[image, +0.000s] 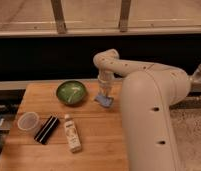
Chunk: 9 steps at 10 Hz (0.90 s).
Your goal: Wipe the white sponge on the table
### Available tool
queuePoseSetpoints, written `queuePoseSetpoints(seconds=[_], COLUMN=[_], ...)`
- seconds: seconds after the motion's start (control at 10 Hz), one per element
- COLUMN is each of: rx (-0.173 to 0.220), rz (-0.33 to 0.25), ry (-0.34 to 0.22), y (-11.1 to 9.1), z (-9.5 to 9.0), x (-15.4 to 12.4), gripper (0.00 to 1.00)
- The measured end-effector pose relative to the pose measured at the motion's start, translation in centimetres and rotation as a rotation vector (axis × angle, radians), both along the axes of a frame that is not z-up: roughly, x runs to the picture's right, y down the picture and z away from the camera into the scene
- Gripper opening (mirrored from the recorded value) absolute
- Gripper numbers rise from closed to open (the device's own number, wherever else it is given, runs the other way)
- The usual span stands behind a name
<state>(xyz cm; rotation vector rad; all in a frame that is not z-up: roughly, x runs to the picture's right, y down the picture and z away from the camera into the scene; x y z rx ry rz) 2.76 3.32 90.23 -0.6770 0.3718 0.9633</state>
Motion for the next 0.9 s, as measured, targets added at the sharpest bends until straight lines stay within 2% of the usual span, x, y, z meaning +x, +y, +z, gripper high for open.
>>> queuePoseSetpoints(seconds=[0.2, 0.4, 0.5, 0.7, 0.9], rx=[-0.004, -0.011, -0.014, -0.040, -0.075], rz=[-0.034, -0.080, -0.106, -0.159, -0.173], ry=[-0.046, -0.090, -0.107, -0.119, -0.108], y=[-0.5, -0.1, 0.6, 3.5, 6.5], z=[1.8, 1.9, 1.3, -1.2, -3.0], x=[-3.0, -5.6, -6.5, -7.9, -6.9], gripper=[0.00, 0.00, 0.00, 0.00, 0.00])
